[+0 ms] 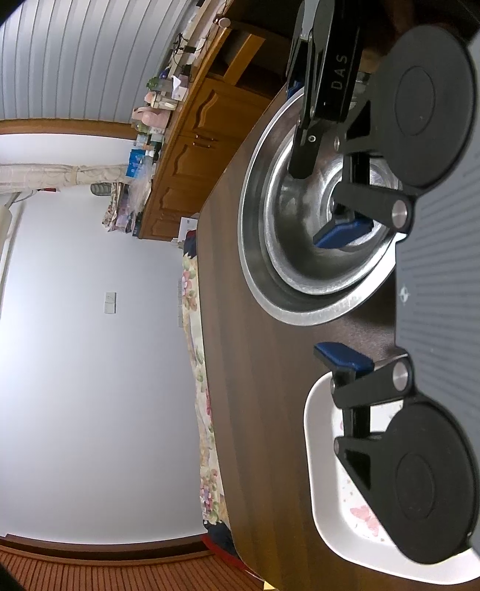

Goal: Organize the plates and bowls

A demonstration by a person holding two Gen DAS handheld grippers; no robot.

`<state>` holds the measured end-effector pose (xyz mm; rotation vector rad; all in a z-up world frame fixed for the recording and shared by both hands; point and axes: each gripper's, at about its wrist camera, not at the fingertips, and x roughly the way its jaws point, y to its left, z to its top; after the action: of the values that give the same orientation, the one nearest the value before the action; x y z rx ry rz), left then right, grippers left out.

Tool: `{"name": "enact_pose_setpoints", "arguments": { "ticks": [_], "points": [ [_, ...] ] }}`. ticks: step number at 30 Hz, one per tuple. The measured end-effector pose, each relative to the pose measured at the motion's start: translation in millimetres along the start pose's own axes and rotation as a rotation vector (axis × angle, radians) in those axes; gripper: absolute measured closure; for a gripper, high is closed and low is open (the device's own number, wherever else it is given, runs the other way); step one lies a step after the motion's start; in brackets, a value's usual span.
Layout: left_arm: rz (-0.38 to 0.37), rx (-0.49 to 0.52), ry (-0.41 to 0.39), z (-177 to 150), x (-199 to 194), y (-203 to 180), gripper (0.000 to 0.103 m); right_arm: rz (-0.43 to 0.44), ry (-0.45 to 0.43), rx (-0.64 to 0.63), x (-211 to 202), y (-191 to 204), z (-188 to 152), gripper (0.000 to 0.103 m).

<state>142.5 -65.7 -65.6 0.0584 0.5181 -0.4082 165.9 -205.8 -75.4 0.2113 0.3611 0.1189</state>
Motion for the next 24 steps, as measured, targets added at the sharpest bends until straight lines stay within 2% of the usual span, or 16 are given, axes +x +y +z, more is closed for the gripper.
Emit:
{"name": "enact_pose_setpoints", "arguments": {
  "ticks": [3,4,5,6,7,9,10,24],
  "points": [
    [0.008,-0.01,0.0,-0.5,1.1,0.4,0.057,0.007,-0.005,-0.009,0.5,2.2,-0.1,0.043],
    [0.01,-0.012,-0.002,-0.8,0.6,0.3,0.061,0.011,-0.005,-0.012,0.5,3.2,-0.2,0.047],
    [0.008,-0.016,-0.003,-1.5,0.3,-0.6,0.069,0.013,-0.008,-0.012,0.8,3.4,0.2,0.054],
    [0.001,-0.021,-0.004,-1.9,-0.8,-1.1,0.072,0.016,-0.008,-0.012,0.4,3.1,0.3,0.056],
    [0.0,-0.022,-0.007,-1.8,-2.5,-2.3,0.072,0.014,-0.007,-0.009,0.4,3.0,0.8,0.057],
    [0.003,-0.027,-0.009,-2.2,-4.0,-3.1,0.072,0.006,0.0,-0.01,0.9,4.5,0.6,0.067],
    [0.0,-0.029,-0.008,-1.8,-4.6,-1.7,0.072,-0.004,0.004,-0.015,1.0,5.5,0.5,0.069],
    [-0.013,-0.063,-0.051,11.2,-23.3,6.9,0.072,0.018,0.001,0.018,-4.6,11.1,17.7,0.069]
  ]
}}
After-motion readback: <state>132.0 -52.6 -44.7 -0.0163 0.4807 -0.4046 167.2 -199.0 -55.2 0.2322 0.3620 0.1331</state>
